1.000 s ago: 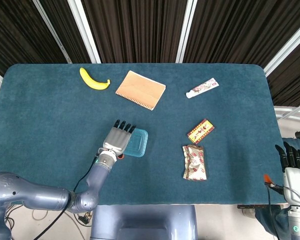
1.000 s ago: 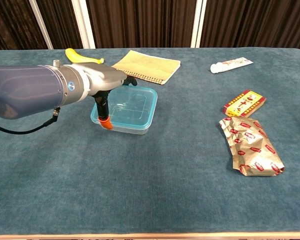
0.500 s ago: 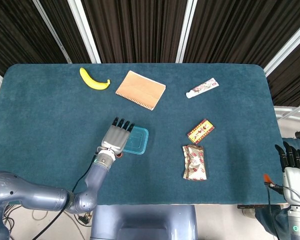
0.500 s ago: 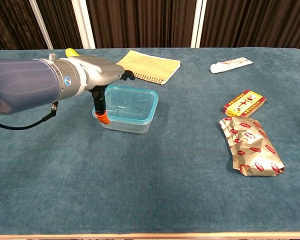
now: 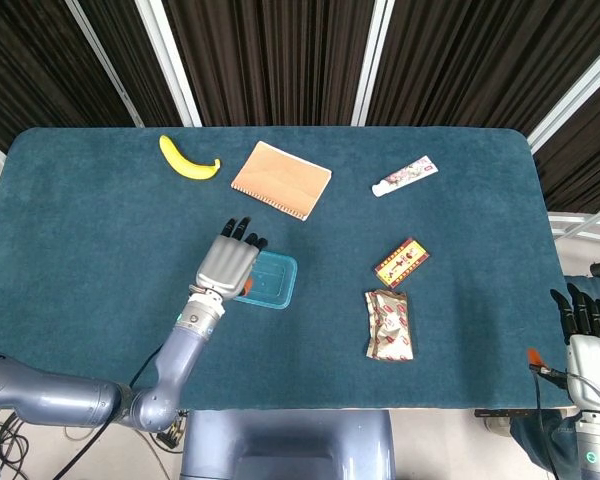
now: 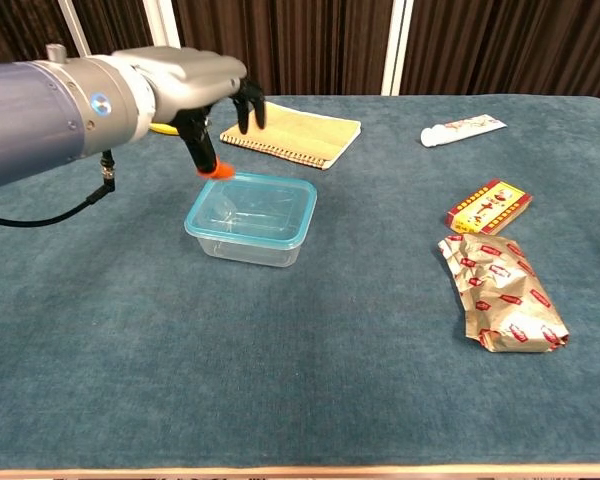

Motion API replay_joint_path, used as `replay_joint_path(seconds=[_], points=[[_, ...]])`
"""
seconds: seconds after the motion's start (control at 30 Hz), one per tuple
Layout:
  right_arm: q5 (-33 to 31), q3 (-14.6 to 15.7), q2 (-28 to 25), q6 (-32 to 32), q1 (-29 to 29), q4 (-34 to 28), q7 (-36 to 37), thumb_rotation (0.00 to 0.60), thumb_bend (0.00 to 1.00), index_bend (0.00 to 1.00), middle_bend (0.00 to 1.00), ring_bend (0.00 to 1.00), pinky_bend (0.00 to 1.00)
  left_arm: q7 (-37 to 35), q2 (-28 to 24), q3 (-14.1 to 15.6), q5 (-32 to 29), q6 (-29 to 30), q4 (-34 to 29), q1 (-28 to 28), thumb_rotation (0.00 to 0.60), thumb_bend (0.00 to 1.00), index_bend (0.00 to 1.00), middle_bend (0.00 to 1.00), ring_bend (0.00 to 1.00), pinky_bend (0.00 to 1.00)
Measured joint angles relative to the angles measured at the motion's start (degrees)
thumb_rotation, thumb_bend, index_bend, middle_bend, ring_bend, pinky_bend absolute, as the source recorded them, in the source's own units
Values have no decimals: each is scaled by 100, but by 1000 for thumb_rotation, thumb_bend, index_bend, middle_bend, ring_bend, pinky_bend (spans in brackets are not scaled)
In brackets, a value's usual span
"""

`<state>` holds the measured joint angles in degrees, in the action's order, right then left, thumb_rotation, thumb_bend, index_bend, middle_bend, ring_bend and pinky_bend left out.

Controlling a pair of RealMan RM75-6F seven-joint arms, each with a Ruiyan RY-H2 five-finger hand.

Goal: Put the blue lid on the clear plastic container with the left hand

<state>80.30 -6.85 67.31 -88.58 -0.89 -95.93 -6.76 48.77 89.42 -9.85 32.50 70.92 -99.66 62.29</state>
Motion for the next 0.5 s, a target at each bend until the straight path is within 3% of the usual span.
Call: replay_joint_path(seconds=[0.23, 0.5], points=[[-42, -9, 6, 19, 0, -16, 7, 600, 294, 102, 29, 35, 0, -310, 207, 12, 312, -34, 477, -190, 600, 429, 589, 496, 157, 211], [-75, -18, -11, 37, 3, -41, 40, 600, 294, 102, 29, 35, 0, -365, 489, -19, 486, -50, 867, -256, 600, 491, 651, 578, 247, 255]])
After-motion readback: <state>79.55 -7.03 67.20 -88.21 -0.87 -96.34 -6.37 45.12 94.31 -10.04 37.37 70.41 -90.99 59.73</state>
